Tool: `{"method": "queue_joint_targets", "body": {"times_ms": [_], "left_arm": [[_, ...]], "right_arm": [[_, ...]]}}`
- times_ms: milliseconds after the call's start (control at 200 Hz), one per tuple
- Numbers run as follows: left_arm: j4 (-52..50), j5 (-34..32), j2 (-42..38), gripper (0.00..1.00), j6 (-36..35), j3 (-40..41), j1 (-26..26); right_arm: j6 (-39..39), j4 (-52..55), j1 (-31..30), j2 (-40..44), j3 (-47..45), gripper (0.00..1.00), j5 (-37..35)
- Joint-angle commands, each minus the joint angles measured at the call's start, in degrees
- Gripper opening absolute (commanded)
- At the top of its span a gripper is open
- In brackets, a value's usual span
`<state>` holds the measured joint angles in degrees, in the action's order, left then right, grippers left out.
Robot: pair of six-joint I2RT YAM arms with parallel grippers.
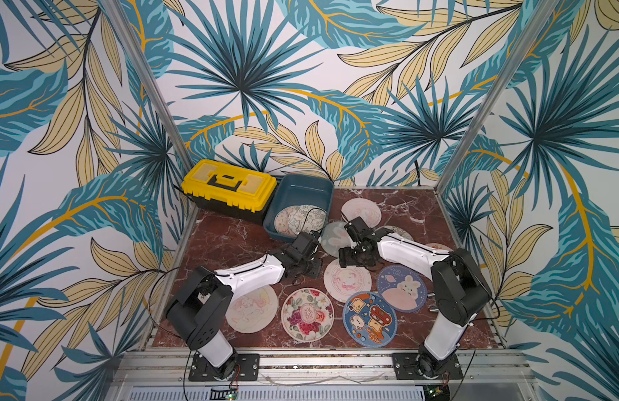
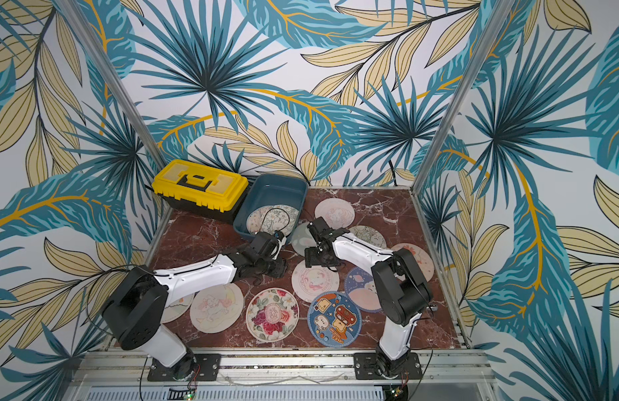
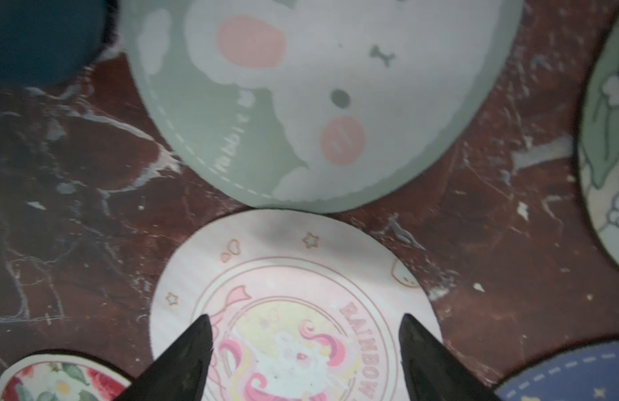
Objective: Put the coasters into the storage box
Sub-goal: Pick up the coaster from the center of the board.
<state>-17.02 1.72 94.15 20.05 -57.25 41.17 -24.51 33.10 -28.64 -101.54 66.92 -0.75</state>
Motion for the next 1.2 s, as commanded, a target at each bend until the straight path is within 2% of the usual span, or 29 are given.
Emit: {"method": "queue_joint_targets", "body": {"times_ms": [0,240,416,606,851,1086,1197], "left_arm": [[-0.63,-0.04,2.3,0.6,-2.1,-3.71,1.56],[-3.89,-3.99,10.05,0.6,-3.33,-9.7,6.06],[-7.71,-4.61,15.18,0.6,-3.05,-13.88,6.47],[-11.01,-7.99,17.53,0.61,-2.44,-15.42,6.5],[-11.19,-7.24,18.61,0.61,-1.82,-15.69,6.47],[-11.41,-7.5,19.0,0.61,-2.08,-15.87,6.52],[-11.46,-7.36,19.04,0.61,-2.02,-15.86,6.47]], "right_arm": [[-2.33,-0.49,0.98,3.6,-3.56,0.84,0.88],[-3.69,-1.98,3.19,7.06,-9.34,0.84,3.37],[-3.45,-3.1,4.21,8.43,-12.18,0.84,6.15],[-3.21,-3.77,4.61,7.56,-13.88,0.83,9.55],[-5.08,-8.46,4.78,5.22,-15.53,0.78,14.89],[-6.25,-3.0,5.07,7.85,-15.25,0.81,3.42],[-6.14,-1.62,5.64,8.85,-15.56,0.81,1.51]]}}
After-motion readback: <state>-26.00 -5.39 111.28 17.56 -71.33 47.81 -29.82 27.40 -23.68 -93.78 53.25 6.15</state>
